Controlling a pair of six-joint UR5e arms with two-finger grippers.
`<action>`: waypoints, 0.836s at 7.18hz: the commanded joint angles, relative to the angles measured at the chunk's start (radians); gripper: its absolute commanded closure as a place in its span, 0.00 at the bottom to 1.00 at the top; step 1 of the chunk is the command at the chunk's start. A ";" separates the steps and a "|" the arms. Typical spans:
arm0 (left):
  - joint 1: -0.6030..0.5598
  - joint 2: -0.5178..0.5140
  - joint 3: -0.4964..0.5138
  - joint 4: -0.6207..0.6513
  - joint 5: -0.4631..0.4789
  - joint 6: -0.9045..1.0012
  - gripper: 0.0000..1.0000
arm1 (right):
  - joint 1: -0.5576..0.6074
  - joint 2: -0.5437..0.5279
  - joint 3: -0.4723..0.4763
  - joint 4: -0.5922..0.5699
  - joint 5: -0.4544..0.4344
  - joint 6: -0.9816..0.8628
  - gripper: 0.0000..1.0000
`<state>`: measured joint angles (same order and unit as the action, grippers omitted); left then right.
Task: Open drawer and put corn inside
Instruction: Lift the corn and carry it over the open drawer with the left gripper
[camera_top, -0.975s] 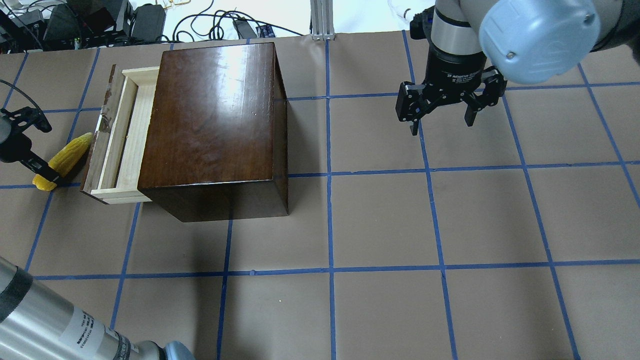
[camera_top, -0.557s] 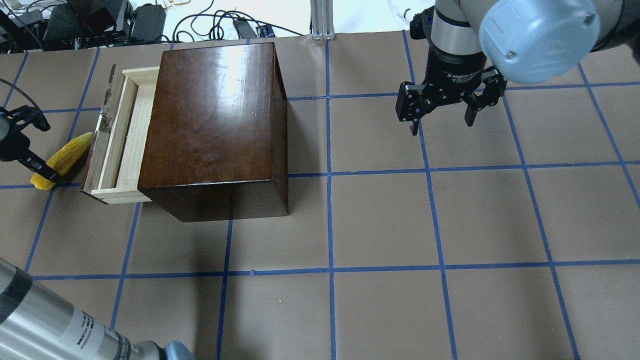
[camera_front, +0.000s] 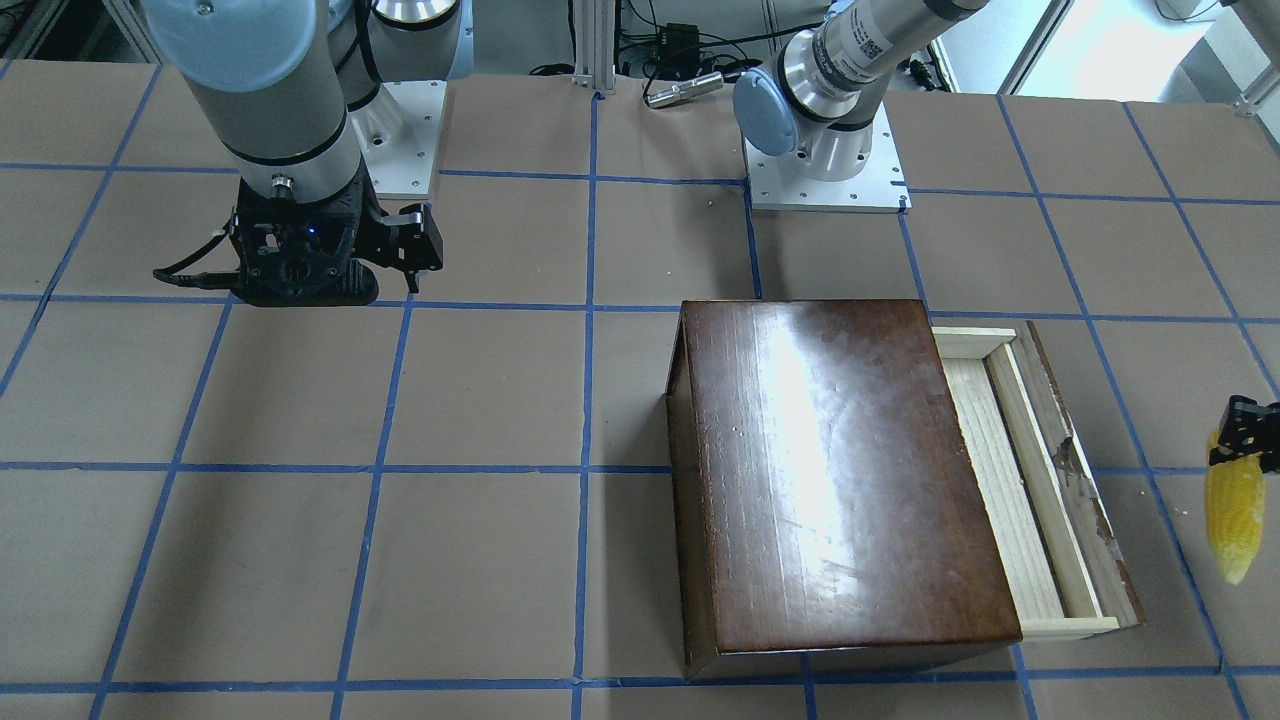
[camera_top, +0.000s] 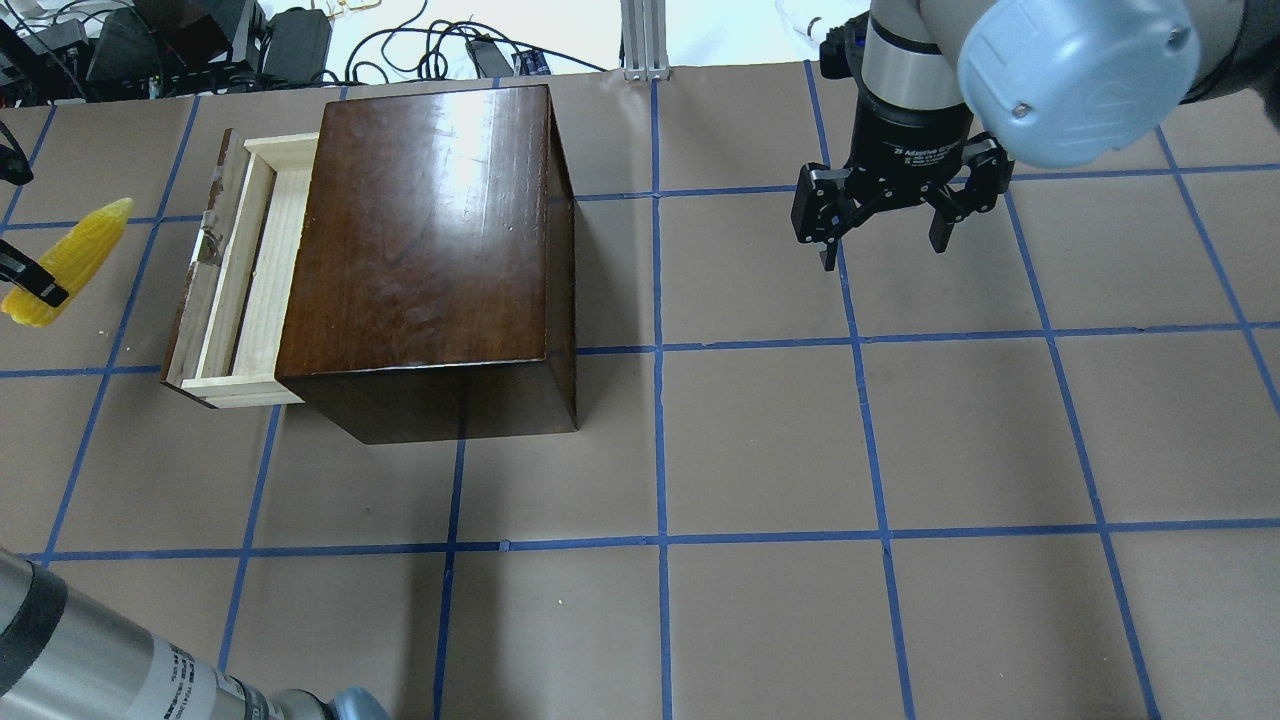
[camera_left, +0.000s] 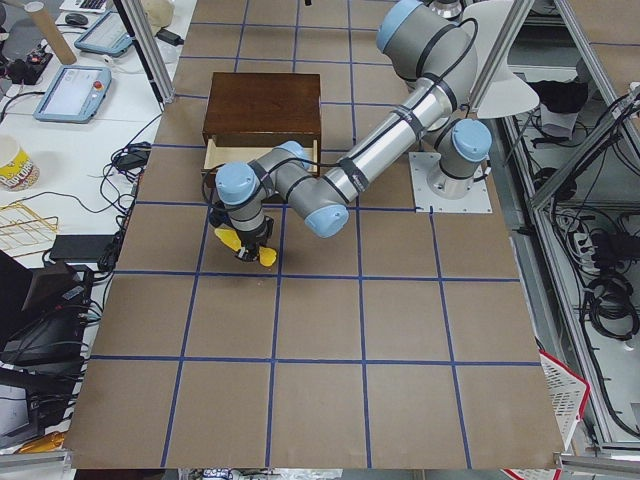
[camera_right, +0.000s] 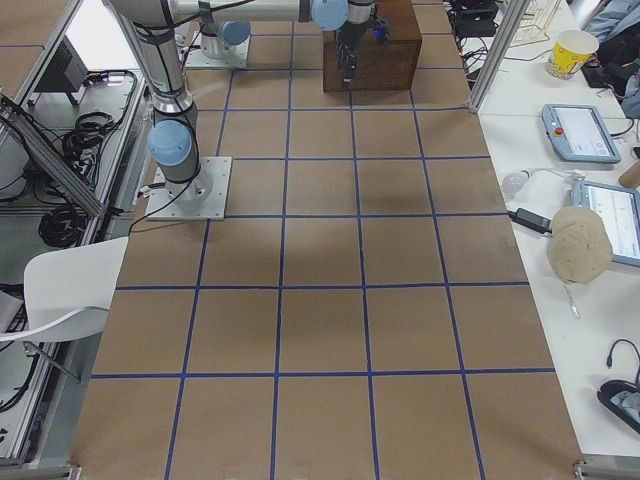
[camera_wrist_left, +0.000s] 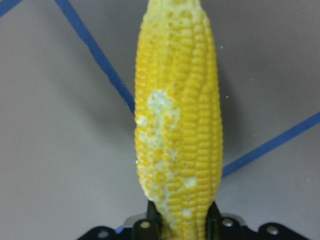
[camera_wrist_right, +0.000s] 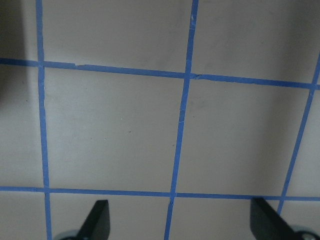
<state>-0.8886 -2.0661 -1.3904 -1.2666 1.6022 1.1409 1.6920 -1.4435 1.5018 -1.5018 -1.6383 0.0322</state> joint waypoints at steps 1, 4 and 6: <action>-0.045 0.072 0.033 -0.101 -0.005 -0.137 1.00 | 0.000 0.000 0.000 0.000 0.000 0.000 0.00; -0.151 0.167 0.028 -0.252 -0.079 -0.443 1.00 | 0.000 0.000 0.000 0.000 0.000 0.000 0.00; -0.222 0.205 0.016 -0.301 -0.117 -0.599 1.00 | 0.000 0.000 0.000 0.000 0.000 0.000 0.00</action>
<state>-1.0651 -1.8842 -1.3681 -1.5344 1.5025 0.6288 1.6920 -1.4435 1.5018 -1.5017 -1.6383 0.0322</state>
